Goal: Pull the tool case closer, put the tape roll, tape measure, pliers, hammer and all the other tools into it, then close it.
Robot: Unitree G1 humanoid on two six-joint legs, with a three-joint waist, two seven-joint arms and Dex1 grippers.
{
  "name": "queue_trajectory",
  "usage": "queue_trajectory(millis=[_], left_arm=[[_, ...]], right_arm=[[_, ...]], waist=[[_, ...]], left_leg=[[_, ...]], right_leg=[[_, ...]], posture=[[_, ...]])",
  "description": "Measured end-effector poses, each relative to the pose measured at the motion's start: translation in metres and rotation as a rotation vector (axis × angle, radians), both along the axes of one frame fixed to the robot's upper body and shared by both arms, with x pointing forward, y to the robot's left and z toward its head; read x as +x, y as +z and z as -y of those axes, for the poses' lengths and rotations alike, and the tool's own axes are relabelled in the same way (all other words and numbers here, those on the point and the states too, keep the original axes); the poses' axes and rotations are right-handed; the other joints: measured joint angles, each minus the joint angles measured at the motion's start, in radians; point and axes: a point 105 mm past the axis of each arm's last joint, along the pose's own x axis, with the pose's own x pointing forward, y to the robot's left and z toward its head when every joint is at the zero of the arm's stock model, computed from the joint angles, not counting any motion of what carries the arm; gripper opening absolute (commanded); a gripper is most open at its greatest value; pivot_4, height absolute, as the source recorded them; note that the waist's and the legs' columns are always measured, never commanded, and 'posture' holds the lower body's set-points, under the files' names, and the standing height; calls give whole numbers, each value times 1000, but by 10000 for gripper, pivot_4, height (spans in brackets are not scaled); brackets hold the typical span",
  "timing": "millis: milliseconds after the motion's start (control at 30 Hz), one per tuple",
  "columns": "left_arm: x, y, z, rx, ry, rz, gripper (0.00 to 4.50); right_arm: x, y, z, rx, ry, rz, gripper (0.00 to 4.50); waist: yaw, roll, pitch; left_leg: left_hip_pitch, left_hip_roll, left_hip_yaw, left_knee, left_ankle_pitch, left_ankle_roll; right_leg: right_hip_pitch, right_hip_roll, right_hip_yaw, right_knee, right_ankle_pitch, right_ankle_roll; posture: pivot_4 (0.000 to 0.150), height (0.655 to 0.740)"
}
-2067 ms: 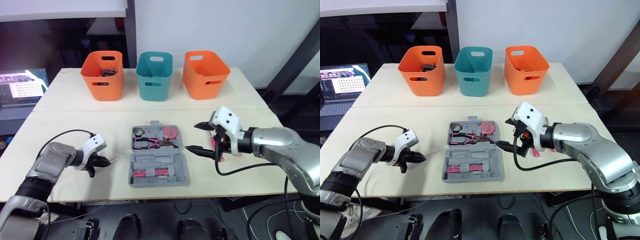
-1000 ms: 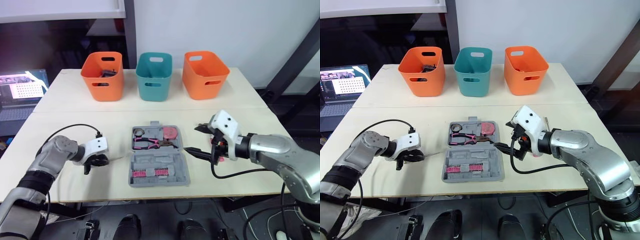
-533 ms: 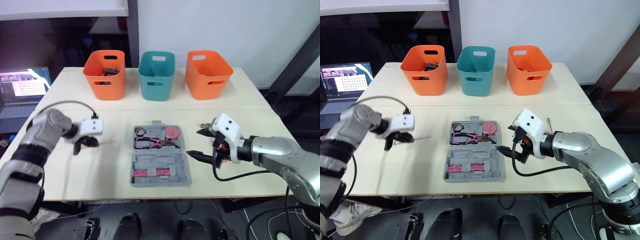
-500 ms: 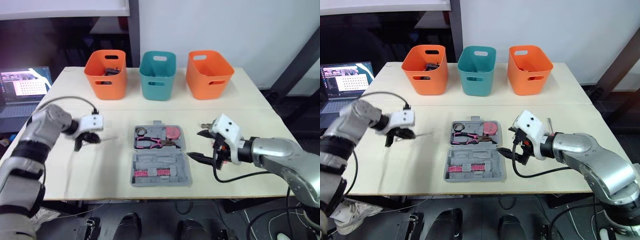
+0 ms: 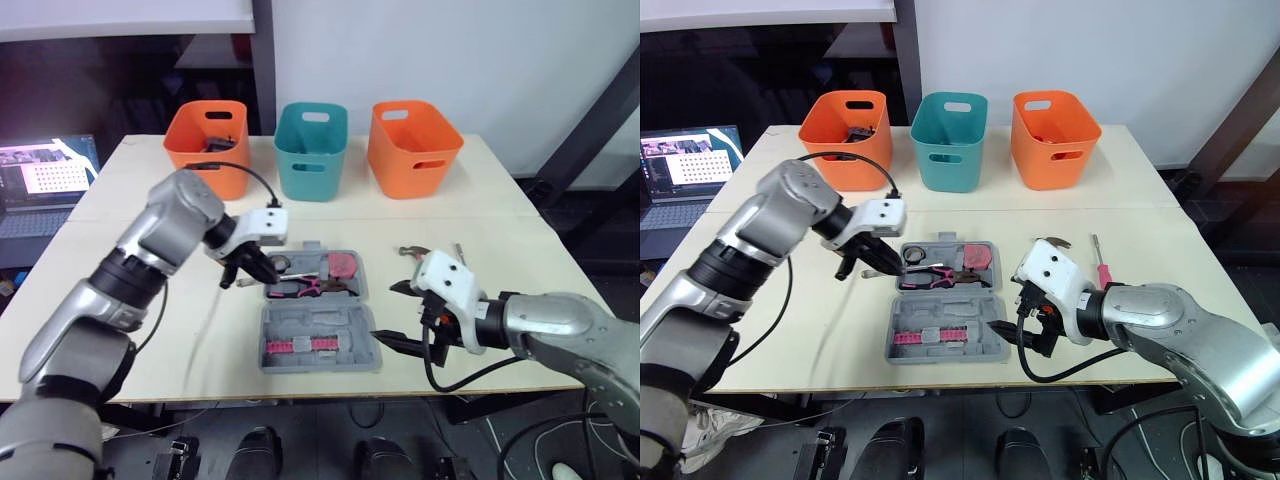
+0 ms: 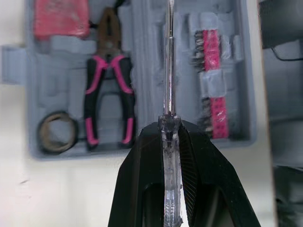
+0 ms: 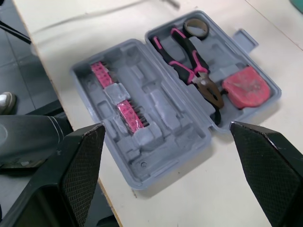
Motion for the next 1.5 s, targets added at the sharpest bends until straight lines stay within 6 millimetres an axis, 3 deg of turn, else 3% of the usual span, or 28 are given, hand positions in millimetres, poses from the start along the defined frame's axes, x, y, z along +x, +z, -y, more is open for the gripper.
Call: queue_trajectory(millis=[267,433,600,900,1500], left_arm=[[-13,-18,27,148,-80,-81,672],[-10,-29,39,209,-180,-7,672],[5,-43,32,279,-123,37,672],[10,-67,32,324,-62,-13,672],[19,-83,44,325,-8,-14,672]], right_arm=[[1,-5,5,-10,-68,-4,45000],[2,-5,4,-2,-83,3,45000],[3,-6,4,2,-98,4,45000],[4,-8,3,2,-103,2,45000],[6,-6,2,-1,-107,15,45000]], waist=[[0,0,0],[0,0,0],[0,0,0],[1,0,0],[2,0,0]], left_leg=[[0,0,-1,0,0,0],[0,0,-1,1,0,0],[0,0,-1,1,0,0],[-1,0,-1,2,0,0],[-4,0,-2,7,-2,3]], right_leg=[[0,0,0,0,-1,-2],[0,0,0,0,-1,-2],[0,0,0,0,0,0],[0,0,0,0,0,0],[0,0,0,1,-1,-1]], posture=[[1500,7400],[1500,7400],[1500,7400],[1500,7400],[1500,7400]])
